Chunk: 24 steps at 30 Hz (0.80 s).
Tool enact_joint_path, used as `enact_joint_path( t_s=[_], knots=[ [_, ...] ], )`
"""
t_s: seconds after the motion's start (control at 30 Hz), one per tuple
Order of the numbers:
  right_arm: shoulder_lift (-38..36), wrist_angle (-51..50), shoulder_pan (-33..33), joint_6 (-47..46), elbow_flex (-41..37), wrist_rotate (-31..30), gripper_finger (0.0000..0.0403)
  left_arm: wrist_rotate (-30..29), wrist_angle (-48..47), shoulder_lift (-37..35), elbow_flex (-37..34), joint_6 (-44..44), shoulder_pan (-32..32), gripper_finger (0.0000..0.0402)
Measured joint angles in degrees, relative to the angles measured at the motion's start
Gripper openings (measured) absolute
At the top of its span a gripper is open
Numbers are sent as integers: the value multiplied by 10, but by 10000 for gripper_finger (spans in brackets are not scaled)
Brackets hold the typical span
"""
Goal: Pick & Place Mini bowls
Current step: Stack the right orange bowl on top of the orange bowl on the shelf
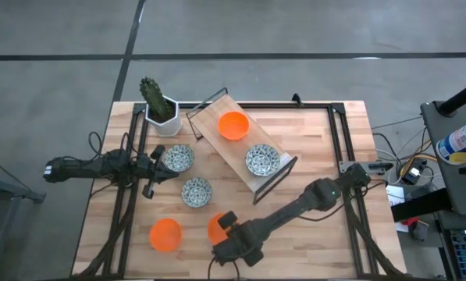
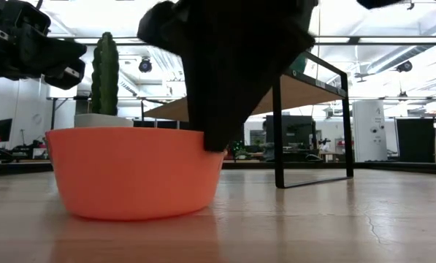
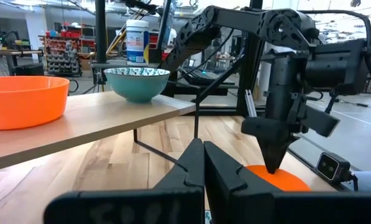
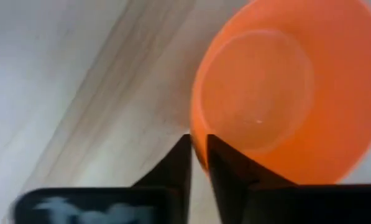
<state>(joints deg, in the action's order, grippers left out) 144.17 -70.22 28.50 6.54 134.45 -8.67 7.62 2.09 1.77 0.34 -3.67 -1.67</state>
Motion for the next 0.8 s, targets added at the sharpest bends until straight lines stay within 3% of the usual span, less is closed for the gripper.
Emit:
enact_joint_path(
  t_s=[0.07, 0.17, 0.6, 0.8],
  knots=[
    [0, 1, 0, -15, 0, 5, 18, 0, 0, 0, 0, 0, 0, 0],
    [-5, 5, -4, -38, 0, 12, 11, 0, 0, 0, 0, 0, 0, 0],
    [-58, 52, -8, -52, 5, -9, 8, 0, 0, 0, 0, 0, 0, 0],
    [-100, 81, -8, 7, 5, -122, 8, 0, 0, 0, 0, 0, 0, 0]
  ],
)
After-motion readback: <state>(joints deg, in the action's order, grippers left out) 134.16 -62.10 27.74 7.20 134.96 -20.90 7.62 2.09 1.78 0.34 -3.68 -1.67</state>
